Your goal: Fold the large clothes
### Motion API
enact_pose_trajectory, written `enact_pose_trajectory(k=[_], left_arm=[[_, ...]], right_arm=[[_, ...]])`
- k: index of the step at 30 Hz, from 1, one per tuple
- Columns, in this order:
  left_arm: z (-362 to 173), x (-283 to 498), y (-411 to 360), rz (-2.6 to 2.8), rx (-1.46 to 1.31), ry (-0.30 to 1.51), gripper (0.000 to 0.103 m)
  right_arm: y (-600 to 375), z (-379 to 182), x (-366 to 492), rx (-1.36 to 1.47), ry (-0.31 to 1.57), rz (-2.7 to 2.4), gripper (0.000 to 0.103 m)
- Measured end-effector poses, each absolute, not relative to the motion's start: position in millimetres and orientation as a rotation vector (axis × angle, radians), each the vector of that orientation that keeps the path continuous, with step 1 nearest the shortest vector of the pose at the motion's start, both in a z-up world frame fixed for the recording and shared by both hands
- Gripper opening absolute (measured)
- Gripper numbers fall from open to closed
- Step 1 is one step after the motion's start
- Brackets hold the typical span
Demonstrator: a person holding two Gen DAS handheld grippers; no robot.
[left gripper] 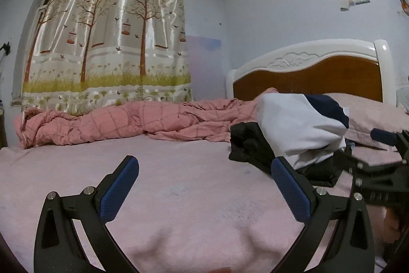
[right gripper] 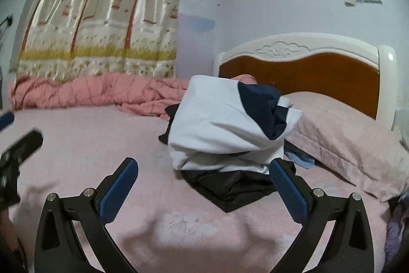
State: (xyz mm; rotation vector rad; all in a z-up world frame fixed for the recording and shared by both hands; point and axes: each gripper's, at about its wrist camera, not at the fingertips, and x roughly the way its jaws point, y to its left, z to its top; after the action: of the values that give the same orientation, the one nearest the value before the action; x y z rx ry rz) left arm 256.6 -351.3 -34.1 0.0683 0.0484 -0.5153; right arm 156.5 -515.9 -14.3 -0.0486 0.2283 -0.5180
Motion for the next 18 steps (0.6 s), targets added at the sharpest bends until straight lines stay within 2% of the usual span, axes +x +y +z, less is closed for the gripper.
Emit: enact_pose_trajectory(k=[8,18], left_arm=[[-31,263,-339,-0.525,-0.014,0.065,0.103],[-31,254,-346,-0.541,0.041,0.035,0.103]], right_arm=[[-508,-14,150,-0.075,0.223,-0.552,0.103],[-522,-15,142,-0.007,0.202,-0.592,0.103]])
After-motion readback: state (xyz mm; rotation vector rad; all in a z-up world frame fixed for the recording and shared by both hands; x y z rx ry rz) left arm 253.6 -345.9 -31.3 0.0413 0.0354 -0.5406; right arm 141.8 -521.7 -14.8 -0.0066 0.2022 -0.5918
